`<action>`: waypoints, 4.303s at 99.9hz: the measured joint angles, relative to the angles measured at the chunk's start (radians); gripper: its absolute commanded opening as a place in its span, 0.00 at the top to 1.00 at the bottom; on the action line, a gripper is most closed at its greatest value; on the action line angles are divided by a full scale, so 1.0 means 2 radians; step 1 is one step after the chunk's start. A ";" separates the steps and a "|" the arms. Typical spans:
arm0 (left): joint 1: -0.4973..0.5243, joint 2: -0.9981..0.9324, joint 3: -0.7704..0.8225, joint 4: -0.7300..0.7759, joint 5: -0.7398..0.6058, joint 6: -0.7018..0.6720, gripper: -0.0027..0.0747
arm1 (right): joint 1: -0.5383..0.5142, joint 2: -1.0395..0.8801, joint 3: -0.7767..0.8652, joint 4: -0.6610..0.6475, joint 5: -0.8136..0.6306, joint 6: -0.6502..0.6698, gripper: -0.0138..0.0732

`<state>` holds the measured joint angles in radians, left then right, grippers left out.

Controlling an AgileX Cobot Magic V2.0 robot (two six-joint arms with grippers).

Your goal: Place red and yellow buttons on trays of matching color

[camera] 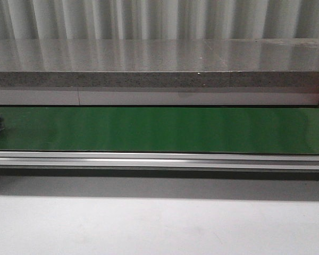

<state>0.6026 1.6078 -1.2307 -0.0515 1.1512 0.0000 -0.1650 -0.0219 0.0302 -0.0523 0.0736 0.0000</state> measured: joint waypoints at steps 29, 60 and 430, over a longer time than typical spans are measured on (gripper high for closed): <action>0.003 0.077 0.000 0.002 -0.037 0.000 0.34 | 0.000 0.000 0.000 0.000 0.000 0.000 0.92; 0.003 0.098 0.000 -0.001 -0.084 0.000 0.51 | 0.000 0.000 0.000 0.000 0.000 0.000 0.92; -0.386 -0.556 0.328 -0.077 -0.220 0.072 0.97 | 0.017 0.033 -0.112 0.000 0.146 0.000 0.92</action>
<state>-0.1697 0.4954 -0.5753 -0.2045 0.7120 0.1449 -0.1300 0.0442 -0.1946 -0.0523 0.3649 0.0000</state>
